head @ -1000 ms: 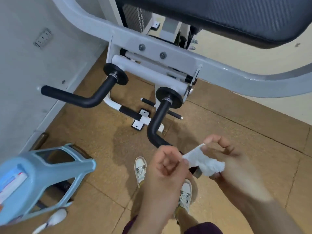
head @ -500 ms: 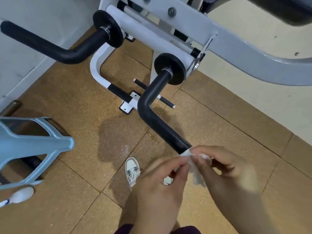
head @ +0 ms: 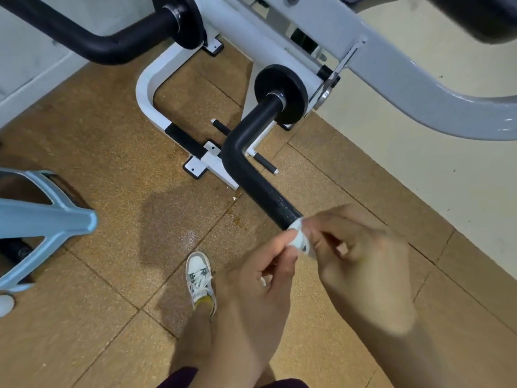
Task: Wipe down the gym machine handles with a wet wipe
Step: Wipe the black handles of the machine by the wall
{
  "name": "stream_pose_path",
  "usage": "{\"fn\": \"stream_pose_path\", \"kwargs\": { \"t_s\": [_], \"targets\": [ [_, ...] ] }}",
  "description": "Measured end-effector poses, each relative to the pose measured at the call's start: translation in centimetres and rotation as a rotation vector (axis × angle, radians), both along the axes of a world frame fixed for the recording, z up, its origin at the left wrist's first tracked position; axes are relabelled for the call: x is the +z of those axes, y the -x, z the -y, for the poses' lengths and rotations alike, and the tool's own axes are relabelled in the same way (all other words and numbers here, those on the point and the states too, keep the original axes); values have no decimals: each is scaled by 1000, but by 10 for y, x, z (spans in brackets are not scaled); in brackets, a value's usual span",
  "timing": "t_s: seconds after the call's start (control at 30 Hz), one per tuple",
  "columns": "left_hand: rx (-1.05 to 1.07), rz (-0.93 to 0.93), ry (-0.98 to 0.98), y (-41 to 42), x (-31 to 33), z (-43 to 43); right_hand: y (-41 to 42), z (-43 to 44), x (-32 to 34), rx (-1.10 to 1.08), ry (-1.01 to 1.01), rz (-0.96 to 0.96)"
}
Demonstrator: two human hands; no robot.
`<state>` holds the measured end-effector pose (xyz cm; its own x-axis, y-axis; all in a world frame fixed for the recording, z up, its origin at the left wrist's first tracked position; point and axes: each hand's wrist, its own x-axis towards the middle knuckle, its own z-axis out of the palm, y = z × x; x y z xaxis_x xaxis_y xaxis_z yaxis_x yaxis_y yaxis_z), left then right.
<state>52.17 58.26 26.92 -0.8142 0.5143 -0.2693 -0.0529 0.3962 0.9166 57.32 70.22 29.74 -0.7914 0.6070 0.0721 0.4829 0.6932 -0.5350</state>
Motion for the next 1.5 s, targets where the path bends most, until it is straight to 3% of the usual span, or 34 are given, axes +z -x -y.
{"fn": "stream_pose_path", "kwargs": {
  "t_s": [0.17,0.33,0.47,0.77,1.1,1.27,1.43,1.5],
  "targets": [
    [22,-76,-37,3,3,-5,-5,7,6,33,-38,77],
    [76,67,-74,-4,3,-6,-2,-7,4,199,-66,56],
    [64,-47,-51,-2,3,-7,-12,-11,5,214,-10,26],
    [200,6,-108,-1,-1,-13,0,-14,9,275,-96,88],
    [227,202,-178,4,1,-14,12,-23,14,232,86,123],
    [233,216,-212,6,5,-13,40,-24,4,169,180,91],
    [171,274,-247,16,7,-11,17,-22,16,292,136,109],
    [176,280,-226,15,6,-12,30,-24,9,219,157,96]
  ]
}}
